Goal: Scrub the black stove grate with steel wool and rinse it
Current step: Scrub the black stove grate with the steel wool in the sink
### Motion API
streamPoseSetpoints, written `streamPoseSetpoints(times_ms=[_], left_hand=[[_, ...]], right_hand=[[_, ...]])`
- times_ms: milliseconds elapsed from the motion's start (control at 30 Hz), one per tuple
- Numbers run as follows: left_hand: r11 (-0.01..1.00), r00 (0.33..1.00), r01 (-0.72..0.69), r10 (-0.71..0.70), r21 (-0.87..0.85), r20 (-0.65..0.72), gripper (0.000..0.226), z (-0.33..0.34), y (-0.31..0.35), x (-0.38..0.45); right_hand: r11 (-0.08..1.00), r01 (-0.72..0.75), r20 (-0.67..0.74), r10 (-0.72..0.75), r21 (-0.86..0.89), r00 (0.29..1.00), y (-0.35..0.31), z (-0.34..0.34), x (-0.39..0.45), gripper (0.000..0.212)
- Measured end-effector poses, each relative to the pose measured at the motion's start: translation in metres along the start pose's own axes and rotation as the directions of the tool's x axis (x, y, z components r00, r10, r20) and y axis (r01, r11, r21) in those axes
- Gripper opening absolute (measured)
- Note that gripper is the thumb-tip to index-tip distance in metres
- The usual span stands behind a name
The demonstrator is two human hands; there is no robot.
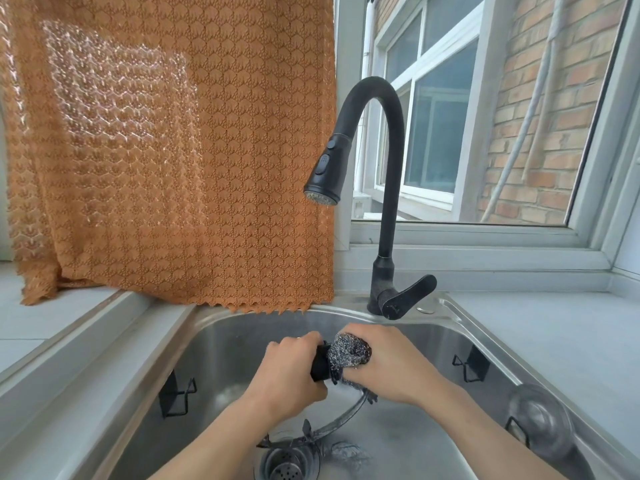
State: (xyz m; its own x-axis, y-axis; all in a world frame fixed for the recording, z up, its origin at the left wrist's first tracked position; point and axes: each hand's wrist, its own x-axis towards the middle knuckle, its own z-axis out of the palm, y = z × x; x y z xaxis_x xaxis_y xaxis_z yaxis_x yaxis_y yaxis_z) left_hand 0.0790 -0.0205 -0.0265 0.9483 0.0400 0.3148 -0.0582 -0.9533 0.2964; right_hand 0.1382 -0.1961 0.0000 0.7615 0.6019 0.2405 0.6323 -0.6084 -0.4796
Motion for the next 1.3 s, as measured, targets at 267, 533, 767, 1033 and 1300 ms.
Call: streamPoseSetpoints(times_ms=[267, 533, 767, 1033, 1300], left_hand=[[0.983, 0.985, 0.173, -0.173, -0.061, 0.002, 0.032, -0.007, -0.018, 0.000], [0.970, 0.984, 0.173, -0.162, -0.171, 0.079, 0.032, -0.010, -0.028, 0.001], [0.982, 0.992, 0.122, -0.114, -0.146, 0.057, 0.030, -0.007, -0.020, 0.001], [0.985, 0.996, 0.077, -0.068, -0.155, 0.064, 0.029, -0.009, -0.020, 0.000], [0.955, 0.989, 0.131, -0.109, -0.266, 0.098, 0.031, -0.012, -0.030, 0.000]], right_hand=[[0.990, 0.067, -0.036, -0.063, 0.126, 0.997, 0.006, -0.001, -0.003, 0.040], [0.964, 0.200, -0.084, -0.187, 0.177, 0.979, 0.008, 0.001, -0.001, 0.051], [0.935, 0.344, -0.196, -0.323, 0.086, 0.926, 0.000, 0.008, 0.003, 0.049], [0.910, 0.410, -0.156, -0.414, -0.056, 0.897, 0.004, 0.013, 0.005, 0.052], [0.982, 0.179, -0.142, -0.187, -0.066, 0.972, 0.019, 0.009, 0.008, 0.049]])
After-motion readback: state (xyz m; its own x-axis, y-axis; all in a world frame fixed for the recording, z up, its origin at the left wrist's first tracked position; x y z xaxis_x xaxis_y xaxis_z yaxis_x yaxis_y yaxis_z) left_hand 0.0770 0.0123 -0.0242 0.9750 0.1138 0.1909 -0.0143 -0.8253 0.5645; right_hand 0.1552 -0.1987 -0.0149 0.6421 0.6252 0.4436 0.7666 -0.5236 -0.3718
